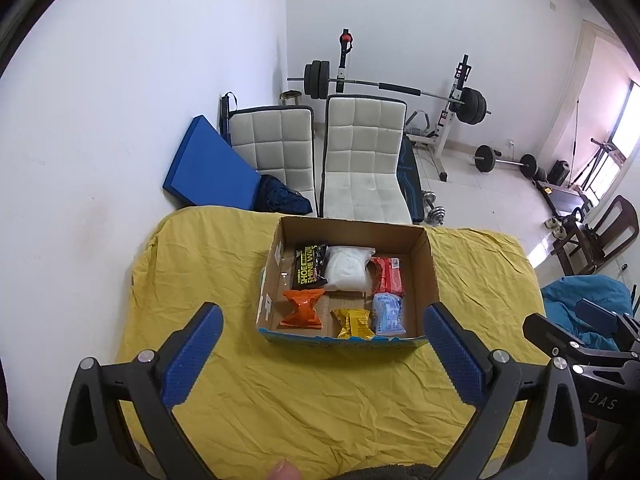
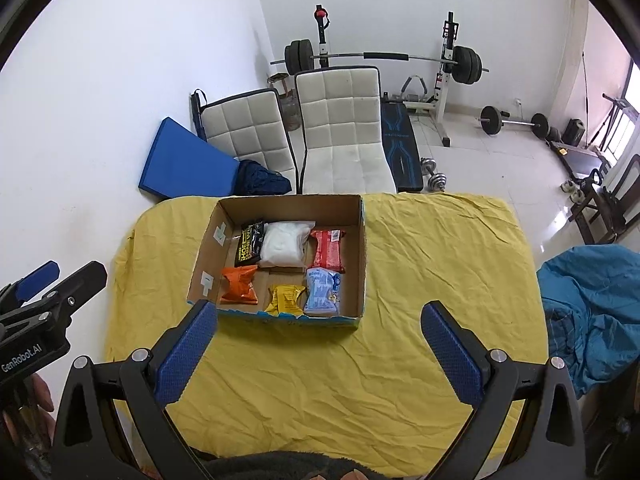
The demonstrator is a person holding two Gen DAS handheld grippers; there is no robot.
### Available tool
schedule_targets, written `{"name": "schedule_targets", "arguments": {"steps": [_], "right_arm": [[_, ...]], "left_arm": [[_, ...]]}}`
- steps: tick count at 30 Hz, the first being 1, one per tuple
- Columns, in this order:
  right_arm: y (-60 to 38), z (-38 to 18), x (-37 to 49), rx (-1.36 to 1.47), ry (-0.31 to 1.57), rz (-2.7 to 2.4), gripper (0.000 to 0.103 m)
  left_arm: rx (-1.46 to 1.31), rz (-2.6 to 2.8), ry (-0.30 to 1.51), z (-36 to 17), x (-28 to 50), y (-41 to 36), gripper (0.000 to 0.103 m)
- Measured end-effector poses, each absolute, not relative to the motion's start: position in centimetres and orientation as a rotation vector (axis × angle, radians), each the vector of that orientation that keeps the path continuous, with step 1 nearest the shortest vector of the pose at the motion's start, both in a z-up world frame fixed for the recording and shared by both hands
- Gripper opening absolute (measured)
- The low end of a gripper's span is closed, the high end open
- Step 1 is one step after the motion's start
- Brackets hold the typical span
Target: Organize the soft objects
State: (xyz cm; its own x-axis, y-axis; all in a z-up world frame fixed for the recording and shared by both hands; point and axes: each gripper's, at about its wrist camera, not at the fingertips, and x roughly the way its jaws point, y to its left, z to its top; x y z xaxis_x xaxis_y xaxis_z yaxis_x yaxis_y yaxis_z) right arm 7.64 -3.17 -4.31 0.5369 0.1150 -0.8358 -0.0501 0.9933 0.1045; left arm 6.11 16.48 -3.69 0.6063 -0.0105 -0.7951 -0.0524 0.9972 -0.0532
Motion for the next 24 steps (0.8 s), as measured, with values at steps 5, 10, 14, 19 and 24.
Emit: {"name": "schedule_targets", "arguments": {"steps": [5,10,14,19,24], "right_arm": [[-3.2,-3.9,7.3,0.069,0.993,0.091,0.103],[-3.1,-3.7,7.1,0.064,0.982,0.083,0.103],[-3.0,-3.2,6.7,0.059,0.976,0.076,0.103],[-3.2,-3.1,6.6,0.066,0.979,0.075,0.103],[-3.4,-3.2,6.3,0.069,0.981,0.073,0.103]], "left_arm": [[-0.075,0.037,0.918,-3.6,5.9,16.6,0.103],[-0.083,0.04,0.924,-3.7,5.5,16.5,0.103],[-0.082,0.042,0.923,-3.7,5.5,16.5,0.103],[-0.082,0.044,0.925,-3.8,5.3,16.5,0.103],[-0.087,0.041,0.934,-3.9,4.9,16.6,0.103]]}}
